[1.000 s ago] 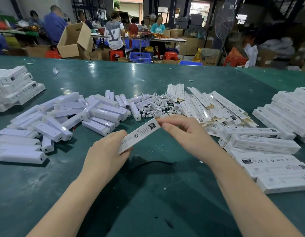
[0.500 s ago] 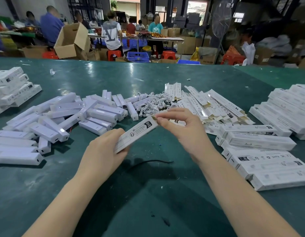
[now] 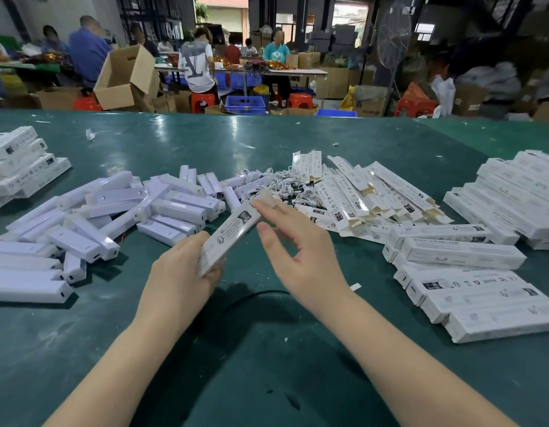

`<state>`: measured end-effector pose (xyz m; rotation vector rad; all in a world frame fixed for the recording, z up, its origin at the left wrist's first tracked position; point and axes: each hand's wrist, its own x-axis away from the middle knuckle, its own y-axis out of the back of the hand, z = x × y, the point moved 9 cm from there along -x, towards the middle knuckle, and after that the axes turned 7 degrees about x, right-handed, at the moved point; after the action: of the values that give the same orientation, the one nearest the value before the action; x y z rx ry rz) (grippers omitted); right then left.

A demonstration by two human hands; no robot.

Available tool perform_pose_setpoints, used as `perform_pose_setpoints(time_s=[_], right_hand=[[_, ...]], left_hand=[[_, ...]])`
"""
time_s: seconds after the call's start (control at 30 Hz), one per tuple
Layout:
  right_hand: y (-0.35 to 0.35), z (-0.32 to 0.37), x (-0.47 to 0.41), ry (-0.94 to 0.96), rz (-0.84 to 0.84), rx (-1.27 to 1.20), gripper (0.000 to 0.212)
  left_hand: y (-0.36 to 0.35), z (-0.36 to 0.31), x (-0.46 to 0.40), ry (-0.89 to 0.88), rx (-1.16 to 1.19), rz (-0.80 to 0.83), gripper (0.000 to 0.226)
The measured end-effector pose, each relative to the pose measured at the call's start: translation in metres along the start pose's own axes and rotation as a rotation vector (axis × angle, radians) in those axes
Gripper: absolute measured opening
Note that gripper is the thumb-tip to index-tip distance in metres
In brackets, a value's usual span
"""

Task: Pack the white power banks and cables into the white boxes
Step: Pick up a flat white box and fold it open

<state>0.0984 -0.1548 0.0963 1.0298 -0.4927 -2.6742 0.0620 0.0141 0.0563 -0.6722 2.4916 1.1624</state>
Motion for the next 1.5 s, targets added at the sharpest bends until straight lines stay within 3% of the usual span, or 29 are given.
perform_pose_setpoints(time_s=[0.13, 0.23, 0.4, 0.5, 0.87, 1.13, 1.37, 1.43, 1.5], right_hand=[[0.002, 0.016, 0.004, 0.172, -0.02, 0.152, 0.037], [0.003, 0.022, 0.006, 0.219, -0.033, 0.094, 0.033], [0.013, -0.007, 0.001, -0.135, -0.171, -0.44, 0.023], [0.011, -0.02, 0.0, -0.253, -0.173, -0.532, 0.016], [0.006, -0.027, 0.01, -0.335, -0.286, -0.552, 0.013], [-0.009, -0.009, 0.018, -0.179, -0.239, -0.32, 0.03], [-0.001, -0.021, 0.011, -0.251, -0.259, -0.37, 0.024], [0.004, -0.03, 0.011, -0.31, -0.316, -0.403, 0.024], [0.007, -0.04, 0.013, -0.373, -0.359, -0.438, 0.027]], left_hand=[[0.001, -0.001, 0.001, -0.039, 0.028, -0.002, 0.013], [0.002, -0.001, 0.001, -0.042, 0.033, -0.03, 0.016], [0.001, -0.013, 0.003, -0.111, -0.055, -0.02, 0.041], [-0.001, -0.018, 0.003, -0.132, -0.111, -0.019, 0.046], [-0.001, -0.027, 0.006, -0.143, -0.155, -0.061, 0.038], [0.003, -0.025, 0.008, -0.142, -0.144, -0.111, 0.043], [0.0, -0.022, 0.007, -0.015, -0.12, -0.091, 0.024], [0.005, -0.018, 0.009, 0.048, -0.04, -0.12, 0.025], [0.003, -0.007, 0.007, 0.13, 0.243, -0.102, 0.03]])
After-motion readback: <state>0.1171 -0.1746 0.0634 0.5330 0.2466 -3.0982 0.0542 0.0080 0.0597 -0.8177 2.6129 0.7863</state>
